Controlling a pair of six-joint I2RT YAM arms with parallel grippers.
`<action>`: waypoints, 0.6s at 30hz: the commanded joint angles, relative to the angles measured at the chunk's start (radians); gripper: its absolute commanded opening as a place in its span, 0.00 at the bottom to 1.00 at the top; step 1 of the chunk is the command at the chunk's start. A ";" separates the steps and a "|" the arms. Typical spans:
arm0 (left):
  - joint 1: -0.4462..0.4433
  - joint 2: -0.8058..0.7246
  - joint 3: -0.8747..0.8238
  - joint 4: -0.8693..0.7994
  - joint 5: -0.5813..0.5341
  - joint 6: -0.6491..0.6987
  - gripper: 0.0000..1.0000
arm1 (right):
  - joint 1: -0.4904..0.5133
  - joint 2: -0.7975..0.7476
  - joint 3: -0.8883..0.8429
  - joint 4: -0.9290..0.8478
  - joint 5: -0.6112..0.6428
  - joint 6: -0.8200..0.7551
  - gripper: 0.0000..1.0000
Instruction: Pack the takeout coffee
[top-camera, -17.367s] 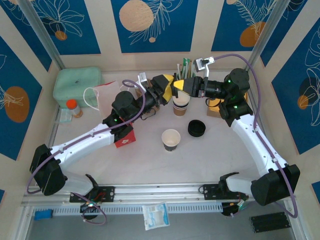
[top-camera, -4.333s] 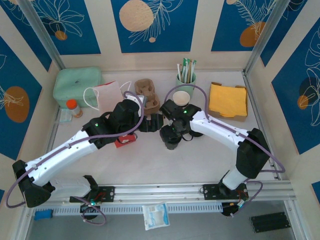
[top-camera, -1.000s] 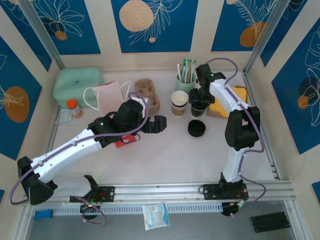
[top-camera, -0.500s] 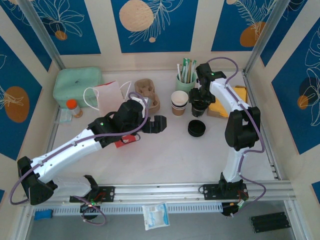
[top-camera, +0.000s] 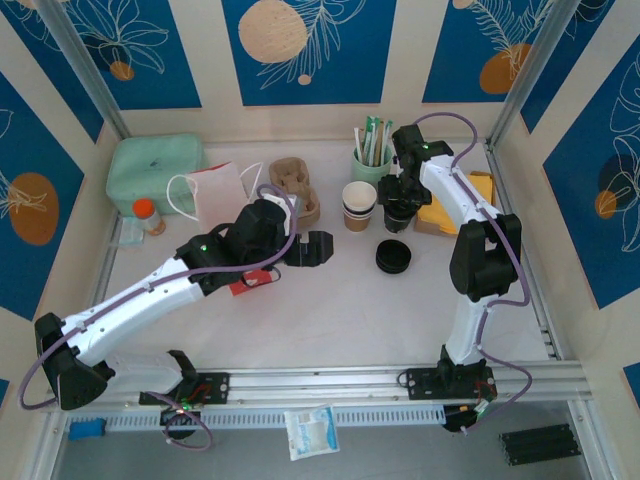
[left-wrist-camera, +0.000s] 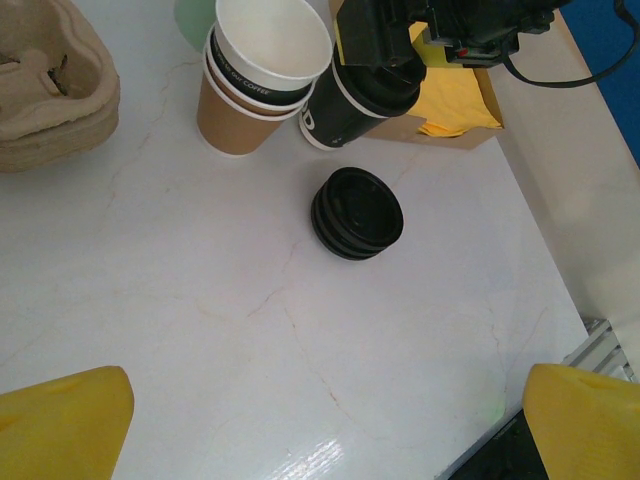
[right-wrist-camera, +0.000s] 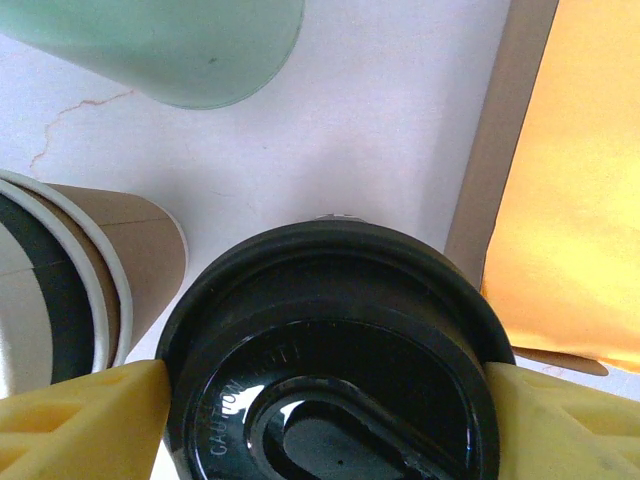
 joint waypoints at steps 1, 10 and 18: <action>0.008 -0.003 0.035 0.017 0.017 -0.009 0.99 | -0.006 -0.034 0.005 -0.004 -0.015 0.012 0.81; 0.008 -0.004 0.038 0.016 0.018 -0.012 0.99 | -0.029 -0.036 -0.009 0.008 -0.054 0.026 0.82; 0.008 0.002 0.045 0.015 0.020 -0.010 0.99 | -0.050 -0.048 -0.027 0.027 -0.132 0.049 0.99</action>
